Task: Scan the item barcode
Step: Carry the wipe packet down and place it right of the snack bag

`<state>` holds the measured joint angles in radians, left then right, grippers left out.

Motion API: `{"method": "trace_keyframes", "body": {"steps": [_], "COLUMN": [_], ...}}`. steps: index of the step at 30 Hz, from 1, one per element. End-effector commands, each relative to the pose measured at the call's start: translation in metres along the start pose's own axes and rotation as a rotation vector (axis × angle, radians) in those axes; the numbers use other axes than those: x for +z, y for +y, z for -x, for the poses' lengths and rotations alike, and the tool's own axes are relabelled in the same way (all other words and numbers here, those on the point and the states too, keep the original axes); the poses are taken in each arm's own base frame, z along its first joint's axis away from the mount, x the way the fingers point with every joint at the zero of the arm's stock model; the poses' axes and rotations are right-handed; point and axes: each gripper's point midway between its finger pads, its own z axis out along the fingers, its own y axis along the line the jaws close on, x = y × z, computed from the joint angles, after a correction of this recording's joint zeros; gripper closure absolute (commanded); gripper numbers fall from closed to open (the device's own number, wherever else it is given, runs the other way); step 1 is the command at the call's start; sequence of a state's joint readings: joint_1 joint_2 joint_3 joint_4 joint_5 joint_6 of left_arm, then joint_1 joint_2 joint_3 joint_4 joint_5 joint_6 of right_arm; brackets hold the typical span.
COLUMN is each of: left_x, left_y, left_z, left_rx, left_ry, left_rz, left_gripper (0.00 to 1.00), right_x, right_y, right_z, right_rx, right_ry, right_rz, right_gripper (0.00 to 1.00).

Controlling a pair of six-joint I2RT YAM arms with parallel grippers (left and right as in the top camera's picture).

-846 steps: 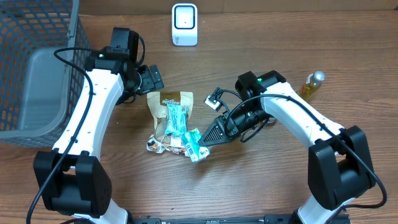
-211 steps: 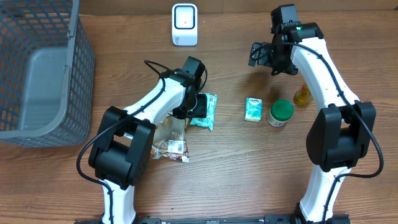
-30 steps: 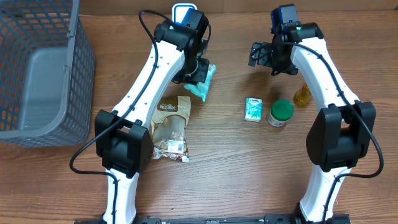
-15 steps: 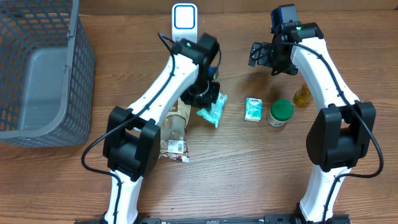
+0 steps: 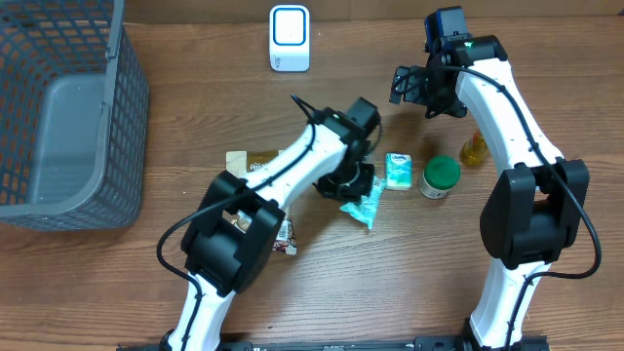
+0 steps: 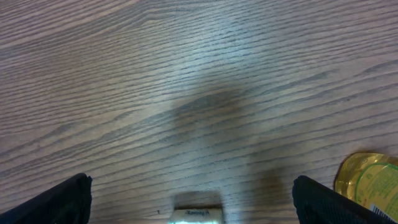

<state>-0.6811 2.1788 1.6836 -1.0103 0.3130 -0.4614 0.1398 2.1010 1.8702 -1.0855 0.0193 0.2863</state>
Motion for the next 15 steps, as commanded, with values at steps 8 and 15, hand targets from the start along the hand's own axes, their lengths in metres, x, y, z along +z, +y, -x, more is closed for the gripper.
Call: {"method": "trace_keyframes", "body": {"steps": [8,15], "left_x": [0.015,0.018], "left_y": [-0.045,-0.053], "left_z": [-0.017,-0.025], "left_rx": [-0.036,-0.014], "left_ry": [-0.006,0.005], "left_rz": [-0.05,-0.045], "left_gripper": [0.85,0.62], "right_x": [-0.016,-0.016], "right_y": [0.002,0.002], "right_z": [0.009,0.009], "right_rx": [-0.009,-0.009], "right_ry": [-0.047,-0.047], "right_rz": [0.004,0.004], "right_gripper": [0.0,0.0]}}
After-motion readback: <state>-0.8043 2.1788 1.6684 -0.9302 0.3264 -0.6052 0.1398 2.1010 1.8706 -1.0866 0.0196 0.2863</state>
